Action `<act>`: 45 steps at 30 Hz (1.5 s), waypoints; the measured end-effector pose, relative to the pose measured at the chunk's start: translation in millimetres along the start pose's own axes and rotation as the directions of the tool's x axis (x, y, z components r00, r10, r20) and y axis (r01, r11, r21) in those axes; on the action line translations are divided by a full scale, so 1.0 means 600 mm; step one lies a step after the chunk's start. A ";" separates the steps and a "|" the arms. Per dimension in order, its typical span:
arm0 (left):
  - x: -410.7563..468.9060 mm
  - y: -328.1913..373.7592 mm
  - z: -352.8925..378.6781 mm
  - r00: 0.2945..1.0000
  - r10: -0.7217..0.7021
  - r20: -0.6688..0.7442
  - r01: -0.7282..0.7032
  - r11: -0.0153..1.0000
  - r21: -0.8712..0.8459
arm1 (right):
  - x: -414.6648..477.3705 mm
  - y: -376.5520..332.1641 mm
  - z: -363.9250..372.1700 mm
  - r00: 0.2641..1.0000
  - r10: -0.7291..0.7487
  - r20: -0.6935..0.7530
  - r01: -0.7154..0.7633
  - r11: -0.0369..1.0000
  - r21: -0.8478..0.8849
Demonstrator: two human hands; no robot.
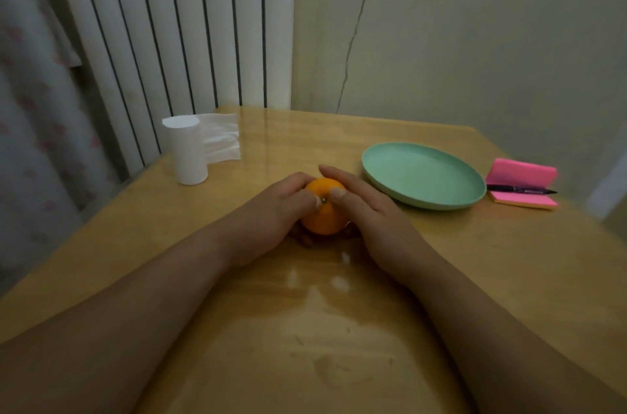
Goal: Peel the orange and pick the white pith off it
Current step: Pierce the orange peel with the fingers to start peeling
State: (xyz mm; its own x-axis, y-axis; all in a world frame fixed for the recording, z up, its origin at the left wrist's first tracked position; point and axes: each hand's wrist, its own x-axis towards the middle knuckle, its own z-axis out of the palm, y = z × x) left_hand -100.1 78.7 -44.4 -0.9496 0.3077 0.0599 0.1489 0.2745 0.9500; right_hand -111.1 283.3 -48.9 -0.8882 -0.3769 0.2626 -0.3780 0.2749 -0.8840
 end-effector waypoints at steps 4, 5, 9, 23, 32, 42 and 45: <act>-0.002 0.001 0.003 1.000 -0.002 -0.020 0.002 1.000 -0.008 | 0.000 -0.002 -0.002 1.000 0.002 0.012 -0.002 1.000 -0.008; -0.003 0.001 0.004 1.000 -0.009 -0.020 0.008 1.000 -0.010 | 0.000 -0.004 -0.002 1.000 0.001 0.009 -0.001 1.000 -0.013; -0.004 0.003 0.006 1.000 -0.011 -0.026 0.011 1.000 -0.009 | 0.000 -0.006 -0.002 1.000 -0.001 -0.005 0.000 1.000 -0.027; -0.005 0.025 0.009 0.993 -0.079 -0.088 0.078 0.997 -0.018 | -0.006 -0.004 0.005 0.997 -0.024 0.074 0.038 0.981 -0.188; 0.002 0.034 0.019 0.992 -0.093 -0.085 0.080 0.986 -0.149 | -0.003 -0.005 0.007 0.998 -0.064 0.013 0.066 0.966 -0.249; 0.005 0.033 0.017 0.991 -0.100 -0.084 0.089 0.988 -0.130 | 0.000 -0.004 0.010 0.995 -0.098 -0.012 0.090 0.951 -0.297; 0.005 0.036 0.018 0.990 -0.113 -0.081 0.100 0.984 -0.148 | 0.001 -0.003 0.011 0.993 -0.114 -0.017 0.103 0.943 -0.317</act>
State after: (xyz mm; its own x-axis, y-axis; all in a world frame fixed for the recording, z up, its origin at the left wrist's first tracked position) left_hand -96.5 95.2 -27.1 -0.9795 0.2002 -0.0229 0.0109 0.1663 0.9860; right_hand -109.0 277.0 -49.5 -0.8438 -0.3903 0.3683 -0.5302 0.5006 -0.6843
